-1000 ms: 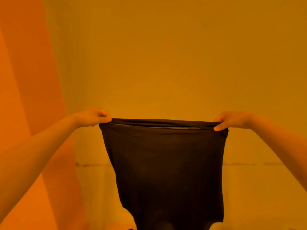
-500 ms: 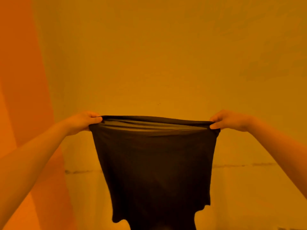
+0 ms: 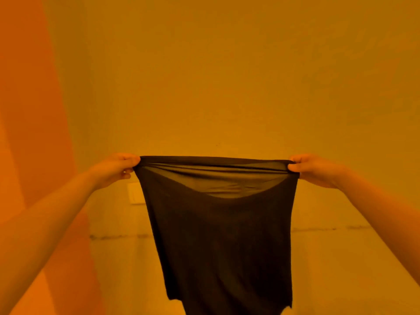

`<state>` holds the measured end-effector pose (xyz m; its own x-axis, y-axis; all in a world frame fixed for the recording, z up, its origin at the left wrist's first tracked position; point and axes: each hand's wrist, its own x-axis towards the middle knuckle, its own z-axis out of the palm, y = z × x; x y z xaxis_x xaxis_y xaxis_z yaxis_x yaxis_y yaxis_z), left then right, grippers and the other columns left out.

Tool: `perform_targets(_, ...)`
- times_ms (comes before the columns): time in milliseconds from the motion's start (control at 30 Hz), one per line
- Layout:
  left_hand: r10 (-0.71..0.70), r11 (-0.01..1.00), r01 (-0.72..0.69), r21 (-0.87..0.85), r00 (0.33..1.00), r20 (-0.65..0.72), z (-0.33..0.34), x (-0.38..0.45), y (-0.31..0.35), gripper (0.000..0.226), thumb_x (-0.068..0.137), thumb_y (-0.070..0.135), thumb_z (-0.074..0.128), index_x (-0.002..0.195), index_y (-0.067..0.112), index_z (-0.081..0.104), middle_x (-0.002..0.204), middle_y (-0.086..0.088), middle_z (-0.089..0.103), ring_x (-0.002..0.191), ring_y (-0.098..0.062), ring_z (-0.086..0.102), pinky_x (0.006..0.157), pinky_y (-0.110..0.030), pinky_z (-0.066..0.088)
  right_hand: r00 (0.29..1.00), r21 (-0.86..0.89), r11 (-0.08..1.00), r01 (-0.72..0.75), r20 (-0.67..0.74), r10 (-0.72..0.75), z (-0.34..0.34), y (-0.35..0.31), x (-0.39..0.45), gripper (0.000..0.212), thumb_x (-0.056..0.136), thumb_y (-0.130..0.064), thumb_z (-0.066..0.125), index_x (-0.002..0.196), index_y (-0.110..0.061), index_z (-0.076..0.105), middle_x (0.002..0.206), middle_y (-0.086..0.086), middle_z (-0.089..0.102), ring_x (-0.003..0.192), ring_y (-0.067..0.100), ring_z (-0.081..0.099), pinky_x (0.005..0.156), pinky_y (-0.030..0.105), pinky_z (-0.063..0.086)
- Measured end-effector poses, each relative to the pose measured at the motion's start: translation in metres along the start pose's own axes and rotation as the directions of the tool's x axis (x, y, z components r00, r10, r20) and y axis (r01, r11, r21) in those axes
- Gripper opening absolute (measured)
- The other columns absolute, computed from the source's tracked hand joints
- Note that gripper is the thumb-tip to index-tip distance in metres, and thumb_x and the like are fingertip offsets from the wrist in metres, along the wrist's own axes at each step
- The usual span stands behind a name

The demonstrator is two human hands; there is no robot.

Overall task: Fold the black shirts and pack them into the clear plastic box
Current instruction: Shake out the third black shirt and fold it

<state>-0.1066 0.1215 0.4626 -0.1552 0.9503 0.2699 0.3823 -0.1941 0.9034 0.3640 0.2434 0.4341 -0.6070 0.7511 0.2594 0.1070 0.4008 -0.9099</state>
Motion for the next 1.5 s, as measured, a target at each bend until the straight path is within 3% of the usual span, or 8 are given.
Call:
perform_targets(200,0.041,0.773,-0.103,0.626,0.993,0.112,-0.009,-0.01,0.016,0.022,0.094,0.012,0.05,0.076,0.014,0.062,0.067,-0.003,0.053,0.063,-0.015,0.045,0.062,-0.025,0.035,0.983,-0.6,0.786,-0.148,0.002,0.186,-0.024,-0.021,-0.008,0.021,0.065,-0.025,0.081,0.058,-0.012,0.066,0.052,-0.008,0.056,0.052,0.001,0.05,0.059,0.021,0.036)
perform_targets(400,0.227,0.393,-0.273,0.878,0.954,0.195,0.005,0.0,0.015,0.016,0.086,0.013,0.062,0.087,-0.001,0.069,0.095,-0.014,0.06,0.094,-0.028,0.055,0.079,-0.028,0.035,0.985,-0.879,0.457,-0.138,-0.074,0.155,-0.03,-0.035,-0.004,0.035,0.089,-0.022,0.061,0.056,-0.013,0.051,0.057,-0.003,0.044,0.057,0.011,0.043,0.06,0.027,0.032)
perform_targets(667,0.119,0.773,-0.052,0.632,0.991,-0.065,0.017,-0.002,0.022,0.019,0.089,0.02,0.06,0.078,0.006,0.066,0.064,-0.003,0.054,0.062,-0.016,0.048,0.054,-0.023,0.034,0.947,-0.697,0.702,-0.145,-0.304,-0.107,-0.04,-0.047,-0.027,0.015,0.082,-0.011,0.067,0.068,-0.016,0.065,0.069,0.004,0.059,0.067,0.012,0.051,0.061,0.023,0.037)
perform_targets(833,0.156,0.802,-0.104,0.589,0.987,-0.038,0.026,-0.002,0.027,0.021,0.083,0.021,0.067,0.063,0.013,0.064,0.058,0.0,0.051,0.053,-0.012,0.041,0.05,-0.022,0.029,0.972,-0.769,0.608,-0.199,-0.234,0.022,-0.046,-0.052,-0.029,0.01,0.079,-0.016,0.071,0.074,-0.023,0.067,0.075,0.001,0.064,0.072,0.013,0.056,0.067,0.025,0.041)
perform_targets(1100,0.147,0.94,-0.115,-0.322,0.986,0.077,0.027,0.007,0.034,0.024,0.044,0.029,0.09,0.054,0.019,0.07,0.058,0.008,0.064,0.061,-0.007,0.058,0.059,-0.015,0.049,0.963,-0.371,0.914,-0.166,-0.261,0.069,-0.046,-0.044,-0.035,0.012,0.082,-0.002,0.062,0.073,-0.01,0.06,0.064,0.004,0.049,0.049,0.005,0.047,0.05,0.013,0.042)
perform_targets(1200,0.125,0.972,-0.088,-0.219,0.979,0.163,0.023,0.0,0.034,0.047,0.019,0.045,0.092,0.048,0.02,0.066,0.048,0.008,0.052,0.044,-0.001,0.049,0.052,-0.015,0.045,0.975,-0.027,0.991,-0.131,-0.183,0.124,-0.049,-0.033,-0.039,0.043,0.041,-0.033,0.091,0.064,-0.013,0.06,0.047,-0.002,0.038,0.033,0.003,0.035,0.048,0.013,0.044)
perform_targets(1300,0.024,0.975,-0.07,0.211,0.976,0.216,0.02,-0.006,0.033,0.02,0.067,0.038,0.076,0.055,0.024,0.069,0.065,-0.002,0.051,0.066,-0.015,0.046,0.062,-0.024,0.037,0.986,0.119,0.991,-0.063,-0.148,0.081,-0.053,-0.024,-0.04,0.051,0.02,-0.044,0.093,0.057,-0.023,0.066,0.037,-0.008,0.033,0.029,0.002,0.029,0.048,0.013,0.046)
perform_targets(1500,0.053,0.8,-0.112,0.59,0.992,0.117,0.018,-0.008,0.028,0.015,0.087,0.019,0.062,0.074,0.011,0.068,0.062,-0.001,0.051,0.06,-0.014,0.042,0.057,-0.024,0.031,0.976,-0.197,0.963,-0.185,-0.154,0.156,-0.042,-0.031,-0.038,0.016,0.066,-0.014,0.074,0.075,-0.006,0.064,0.072,0.006,0.062,0.061,0.008,0.063,0.057,0.015,0.051)
